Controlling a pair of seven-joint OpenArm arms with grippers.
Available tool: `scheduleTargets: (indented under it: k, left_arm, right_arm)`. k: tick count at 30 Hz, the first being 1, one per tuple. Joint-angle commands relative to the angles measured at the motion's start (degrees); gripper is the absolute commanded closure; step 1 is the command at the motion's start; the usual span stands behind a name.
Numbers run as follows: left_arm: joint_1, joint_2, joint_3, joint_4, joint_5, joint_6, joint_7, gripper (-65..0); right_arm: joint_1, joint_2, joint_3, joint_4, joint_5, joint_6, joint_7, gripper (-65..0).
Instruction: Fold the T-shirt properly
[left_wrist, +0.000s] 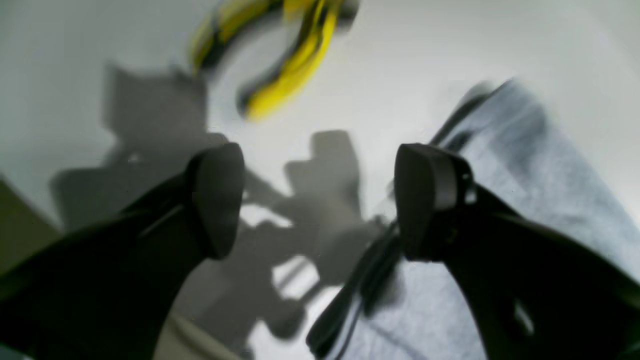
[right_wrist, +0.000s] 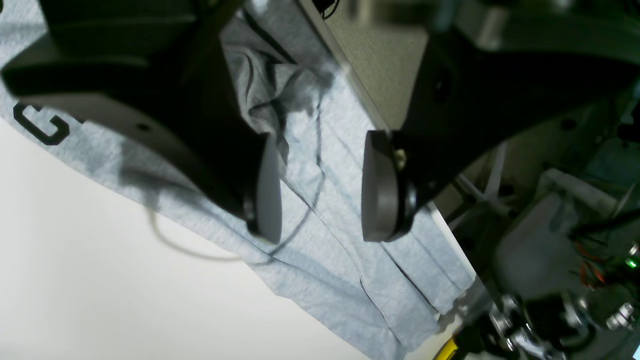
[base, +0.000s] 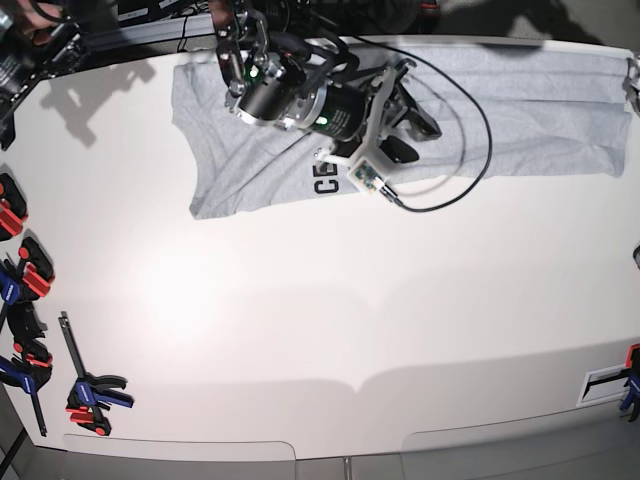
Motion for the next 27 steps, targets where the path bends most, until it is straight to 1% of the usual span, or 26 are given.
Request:
scheduleTargets:
  k: [1,4,7,10,15,21,23,27]
  left_arm:
    - [-0.9,-2.1,-0.6,-1.0,-2.0,-1.7,-0.9,-43.2]
    - [-3.1,-2.1,-0.6,-4.5,-6.1,-5.3,0.9,-43.2]
    - [-4.5,-2.1,-0.6,-4.9,-9.4,-8.1,3.8,-43.2]
    - [-4.6,-2.1,-0.6,-4.9,-10.6,-8.9,5.6,-43.2]
    - [-4.6,-2.1,-0.6,-4.9,-10.6,-11.1,8.5,-43.2]
    - [-4.7,-2.1,-0.6,-4.8,-10.6,-11.4,9.4,-42.9]
    - [-4.7,-2.1,-0.6,-4.8,-10.6,-12.4,10.4,-42.9]
    - [-4.6,-2.1,-0.6,-4.8,-11.8,-14.1,14.1,-42.9]
  right_arm:
    - [0.3,-0.6,-0.1,1.0,1.2,0.6,1.3,-25.4]
    - [0.3,-0.6,-0.1,1.0,1.2,0.6,1.3,-25.4]
    - [0.3,-0.6,-0.1,1.0,1.2,0.7,1.3,-25.4]
    - [0.3,-0.6,-0.1,1.0,1.2,0.7,1.3,-25.4]
    - [0.3,-0.6,-0.1,1.0,1.2,0.7,1.3,-25.4]
    - [0.3,-0.6,-0.1,1.0,1.2,0.7,1.3,-25.4]
    - [0.3,-0.6,-0.1,1.0,1.2,0.7,1.3,-25.4]
    - [0.3,-0.6,-0.1,1.0,1.2,0.7,1.3,-25.4]
